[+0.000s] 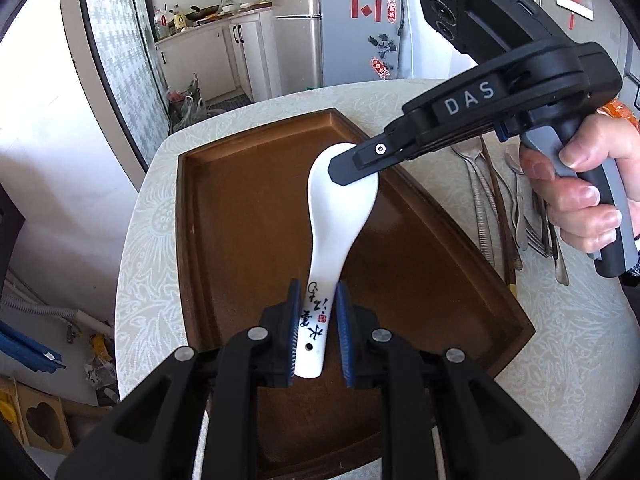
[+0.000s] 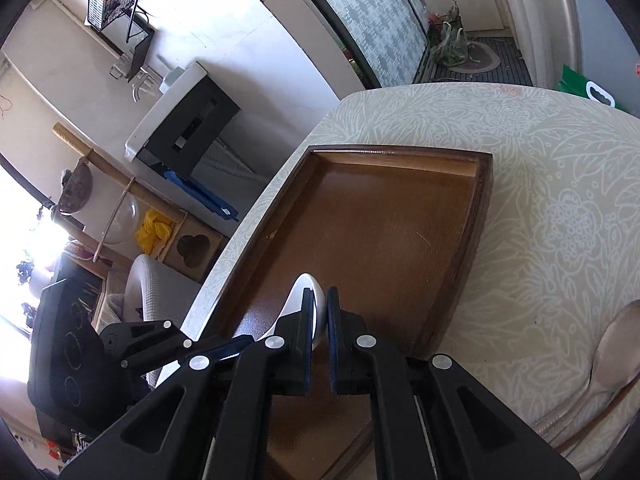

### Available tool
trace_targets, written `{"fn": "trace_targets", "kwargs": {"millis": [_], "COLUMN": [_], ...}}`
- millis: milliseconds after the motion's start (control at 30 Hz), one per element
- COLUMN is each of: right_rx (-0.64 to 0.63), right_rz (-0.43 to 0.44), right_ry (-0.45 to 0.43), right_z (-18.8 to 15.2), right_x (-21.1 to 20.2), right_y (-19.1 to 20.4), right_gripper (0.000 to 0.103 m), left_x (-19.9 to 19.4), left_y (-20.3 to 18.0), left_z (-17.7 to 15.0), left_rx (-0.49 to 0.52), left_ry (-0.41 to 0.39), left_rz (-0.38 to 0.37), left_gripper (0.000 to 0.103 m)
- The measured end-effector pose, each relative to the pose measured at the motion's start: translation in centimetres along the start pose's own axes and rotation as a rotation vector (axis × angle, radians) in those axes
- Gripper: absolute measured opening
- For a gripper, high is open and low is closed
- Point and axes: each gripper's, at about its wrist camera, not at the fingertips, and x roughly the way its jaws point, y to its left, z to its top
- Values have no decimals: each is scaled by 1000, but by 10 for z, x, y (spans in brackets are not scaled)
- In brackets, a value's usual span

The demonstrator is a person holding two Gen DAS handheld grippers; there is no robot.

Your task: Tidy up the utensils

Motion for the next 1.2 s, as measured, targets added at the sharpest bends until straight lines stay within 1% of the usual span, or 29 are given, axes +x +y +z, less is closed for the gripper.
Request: {"fn": "trace_targets", "kwargs": {"millis": [67,167,233,300,333,367,400,433,467,500,533,600,667,733,833,867,900,967,1000,1033,1067,1133,1167,1200], "right_rx": [-2,-15,-25,-31,-33,-38,-45,-53,-65,-81,-94,-97,-71,-43,-2,6,11,32,48,69,90,122,135,146], "right_rz": [-13,-20,-51,-55,-64,-67,-62,-60,-65,-82,-111,-184,-242,-276,-297,-300,-305,-322,-329,-330,-326,-322,-316,-312], "right_ry": [9,13,10,2,-14,-28,-38,-47,-62,-84,-111,-163,-202,-232,-244,-241,-237,-236,-239,-248,-257,-276,-285,-291], "right_z": [0,-1,-1,-3,-4,-6,-9,-11,-15,-20,-26,-37,-52,-67,-92,-100,-108,-120,-126,-131,-134,-140,-142,-144], "right_x": [7,15,17,14,8,2,-8,-18,-33,-51,-69,-105,-137,-159,-176,-178,-179,-181,-183,-184,-185,-186,-186,-186], "right_y": [-1,1,5,5,6,8,9,8,8,7,5,-3,-17,-31,-52,-59,-64,-76,-82,-88,-93,-103,-106,-110], "right_gripper": [7,8,9,34,59,70,70,70,74,77,81,84,84,85,84,83,81,66,61,54,50,45,44,43], "left_x": [4,5,6,6,7,6,3,-4,-13,-22,-31,-45,-50,-47,-37,-33,-30,-24,-20,-16,-10,0,6,11], "left_y": [1,4,3,2,3,3,2,1,-1,-4,-9,-23,-44,-70,-105,-114,-123,-141,-150,-157,-163,-176,-182,-185], "left_z": [-1,-3,-4,-4,-4,-4,-4,-5,-5,-4,-3,-1,3,5,8,9,11,15,17,22,26,34,38,42], "left_rx": [-2,-22,-25,-30,-33,-32,-28,-23,-19,-13,-6,23,74,130,201,215,225,246,257,268,277,299,306,308], "left_ry": [13,7,2,0,-1,-1,-15,-47,-82,-112,-140,-181,-189,-181,-159,-155,-148,-146,-144,-140,-136,-112,-99,-84], "left_rz": [6,-6,-5,-3,-2,4,8,8,0,-17,-41,-79,-113,-145,-185,-202,-222,-238,-239,-241,-245,-259,-260,-267], "left_gripper": [20,20,20,20,21,26,48,63,65,71,82,92,92,93,92,93,92,92,92,92,91,80,77,72]}}
